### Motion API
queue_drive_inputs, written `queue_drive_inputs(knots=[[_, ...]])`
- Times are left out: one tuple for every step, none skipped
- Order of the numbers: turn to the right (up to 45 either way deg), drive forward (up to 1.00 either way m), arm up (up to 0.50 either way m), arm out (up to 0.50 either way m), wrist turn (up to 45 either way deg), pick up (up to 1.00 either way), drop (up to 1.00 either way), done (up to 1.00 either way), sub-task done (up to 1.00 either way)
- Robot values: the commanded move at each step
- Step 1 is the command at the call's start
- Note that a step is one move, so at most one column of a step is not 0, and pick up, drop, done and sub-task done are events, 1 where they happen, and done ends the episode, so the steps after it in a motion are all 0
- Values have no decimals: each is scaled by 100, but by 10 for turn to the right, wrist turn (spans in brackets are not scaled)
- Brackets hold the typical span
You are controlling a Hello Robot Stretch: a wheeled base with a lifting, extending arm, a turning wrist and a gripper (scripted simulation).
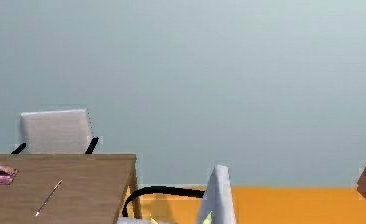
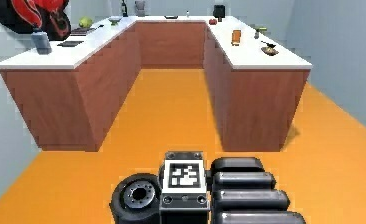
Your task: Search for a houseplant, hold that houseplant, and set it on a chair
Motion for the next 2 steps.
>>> queue_drive_inputs(knots=[[30, 0, 0, 0, 0, 0, 0, 0, 0], [-450, 0, 0, 0, 0, 0, 0, 0, 0]])
